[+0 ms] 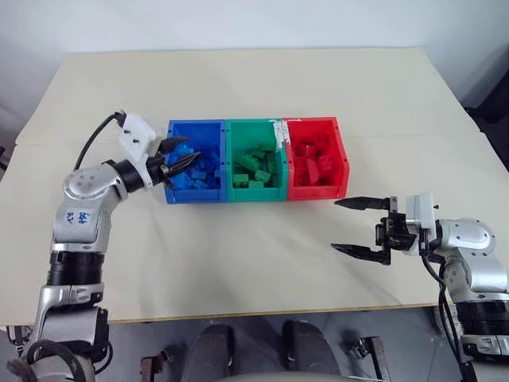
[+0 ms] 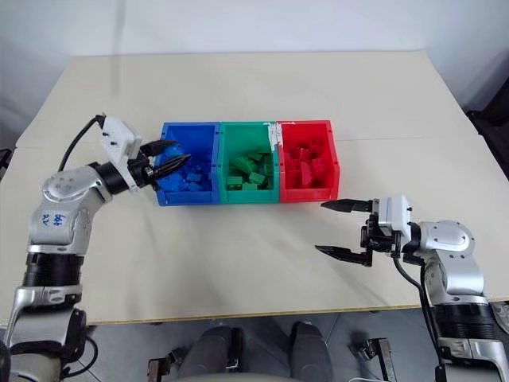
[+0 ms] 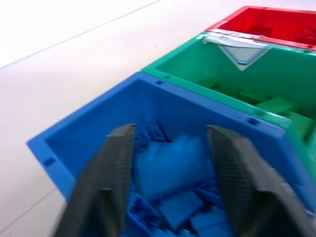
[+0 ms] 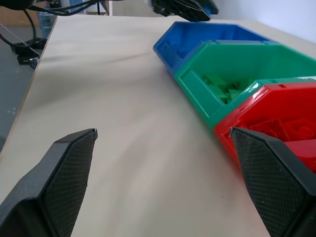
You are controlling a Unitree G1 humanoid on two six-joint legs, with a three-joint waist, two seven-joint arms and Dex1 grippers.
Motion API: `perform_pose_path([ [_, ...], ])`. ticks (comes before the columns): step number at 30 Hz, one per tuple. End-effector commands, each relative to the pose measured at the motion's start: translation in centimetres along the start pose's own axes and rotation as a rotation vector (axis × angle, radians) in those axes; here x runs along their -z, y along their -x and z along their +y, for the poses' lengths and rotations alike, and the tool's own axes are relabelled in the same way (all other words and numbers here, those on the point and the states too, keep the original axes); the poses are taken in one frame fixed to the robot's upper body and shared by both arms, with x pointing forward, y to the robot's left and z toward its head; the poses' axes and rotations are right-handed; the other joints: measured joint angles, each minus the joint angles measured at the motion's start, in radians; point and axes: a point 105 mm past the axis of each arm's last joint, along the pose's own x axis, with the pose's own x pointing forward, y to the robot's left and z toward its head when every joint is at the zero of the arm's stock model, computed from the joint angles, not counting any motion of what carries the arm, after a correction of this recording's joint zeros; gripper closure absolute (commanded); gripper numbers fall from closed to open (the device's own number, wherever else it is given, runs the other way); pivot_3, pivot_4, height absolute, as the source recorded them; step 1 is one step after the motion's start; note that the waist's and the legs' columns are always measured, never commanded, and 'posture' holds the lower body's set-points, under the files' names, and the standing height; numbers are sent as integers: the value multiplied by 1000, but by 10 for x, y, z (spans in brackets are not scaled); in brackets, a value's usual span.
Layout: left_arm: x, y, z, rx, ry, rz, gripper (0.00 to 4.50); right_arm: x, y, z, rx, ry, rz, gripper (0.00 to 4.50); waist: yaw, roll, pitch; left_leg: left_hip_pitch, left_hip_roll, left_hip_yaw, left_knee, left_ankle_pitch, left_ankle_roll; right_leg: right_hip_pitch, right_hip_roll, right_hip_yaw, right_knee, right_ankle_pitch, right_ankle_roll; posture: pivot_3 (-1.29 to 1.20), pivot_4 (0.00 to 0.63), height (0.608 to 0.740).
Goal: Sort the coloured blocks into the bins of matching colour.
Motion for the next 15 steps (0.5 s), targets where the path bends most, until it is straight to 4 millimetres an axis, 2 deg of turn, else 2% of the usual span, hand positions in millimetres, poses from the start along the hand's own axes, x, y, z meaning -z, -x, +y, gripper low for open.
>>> perform_pose_path([
  [1, -7, 1, -3, 42, -23, -36, 748, -4, -1, -2, 12, 32, -17, 0, -1, 0, 0, 0, 0, 0, 0, 0, 0, 0, 0, 0, 0, 0, 0, 0, 150, 740],
  [3, -18, 10, -7, 74, -52, -102, 143, -4, -3, -2, 11, 32, -21, 0, -2, 0, 0, 0, 0, 0, 0, 0, 0, 0, 1, 0, 0, 0, 0, 0, 150, 740],
  [4, -20, 17, -7, 70, -55, -109, 28, -3, -3, -2, 10, 31, -22, 0, -2, 0, 0, 0, 1, 0, 0, 0, 0, 0, 1, 0, 0, 0, 0, 0, 150, 740],
  [5, -20, 21, -7, 67, -56, -108, 28, -3, -3, -2, 9, 31, -22, 0, -3, 0, 0, 0, 1, 0, 0, 0, 0, 0, 1, 0, 0, 0, 0, 0, 150, 740],
  [9, -14, 61, -16, 100, -122, -81, 28, -2, -2, -6, 2, 26, -20, 0, -14, 0, 0, 0, 3, 0, -1, 0, 0, 0, 1, 0, 0, 0, 0, 0, 150, 740],
  [12, 2, 107, -25, 121, -41, 3, 28, -1, 0, -7, -13, 23, -14, 0, -23, -1, 0, 0, 5, 0, -1, 0, -1, 0, 0, 0, -1, 0, 0, 0, 150, 740],
  [15, 14, 131, -25, 69, -36, 69, 28, -2, 3, -14, 2, 33, -14, 0, -21, -1, 1, 0, 5, -1, -2, 0, 0, 0, -1, 0, -2, 0, 0, 0, 150, 740],
])
